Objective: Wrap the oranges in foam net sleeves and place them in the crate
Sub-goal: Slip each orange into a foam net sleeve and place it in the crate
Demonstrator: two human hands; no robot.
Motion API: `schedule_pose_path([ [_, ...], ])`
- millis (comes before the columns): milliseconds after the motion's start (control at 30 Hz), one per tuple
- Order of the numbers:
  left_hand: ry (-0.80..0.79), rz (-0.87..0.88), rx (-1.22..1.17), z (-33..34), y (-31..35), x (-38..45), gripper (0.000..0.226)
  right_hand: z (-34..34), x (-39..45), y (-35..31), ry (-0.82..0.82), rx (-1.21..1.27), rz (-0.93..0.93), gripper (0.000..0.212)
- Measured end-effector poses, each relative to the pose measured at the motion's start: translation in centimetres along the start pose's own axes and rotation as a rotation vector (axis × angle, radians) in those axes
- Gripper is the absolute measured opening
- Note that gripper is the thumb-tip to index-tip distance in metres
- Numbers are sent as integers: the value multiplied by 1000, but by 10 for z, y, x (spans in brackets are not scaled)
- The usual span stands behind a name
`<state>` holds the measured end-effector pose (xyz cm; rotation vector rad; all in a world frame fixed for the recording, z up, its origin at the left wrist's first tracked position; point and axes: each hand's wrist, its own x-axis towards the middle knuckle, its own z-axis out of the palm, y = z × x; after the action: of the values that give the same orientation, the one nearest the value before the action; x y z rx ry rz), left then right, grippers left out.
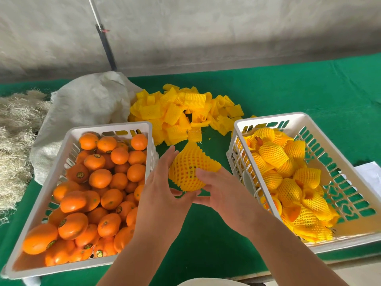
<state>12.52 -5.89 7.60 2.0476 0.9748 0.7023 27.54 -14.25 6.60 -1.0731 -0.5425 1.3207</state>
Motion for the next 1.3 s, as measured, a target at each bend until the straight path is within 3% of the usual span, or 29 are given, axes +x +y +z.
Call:
schedule_pose_path([
  [233, -69, -1, 121, 17, -7, 2, 106, -8, 0, -2, 152, -109, 13, 58],
  [433, -133, -34, 117, 37, -10, 6, 100, -29, -4, 0, 301, -20, 33, 45],
  [600, -83, -34, 134, 52, -6, 9, 84, -41, 1, 3, 307, 14, 63, 71],
  [800, -57, 17, 69, 72, 10, 20, 75, -60, 4, -9, 370, 25, 8, 79],
  [900, -113, -6, 117, 74, 4, 27, 81, -88, 4, -22, 493, 44, -3, 65],
  [1000, -111, -42, 313, 63, -28, 36, 75, -136, 1, -36, 621, 22, -51, 55],
  [1100, -50, -178, 582, 36, -75, 40, 73, -201, -5, -44, 770, -43, -62, 61],
  [1200, -29, -356, 824, 11, -127, 32, 93, -258, -9, -43, 1022, -82, 31, 73],
  [1300, -59, -524, 801, 8, -163, 15, 103, -302, -10, -41, 1162, -151, 109, 77],
])
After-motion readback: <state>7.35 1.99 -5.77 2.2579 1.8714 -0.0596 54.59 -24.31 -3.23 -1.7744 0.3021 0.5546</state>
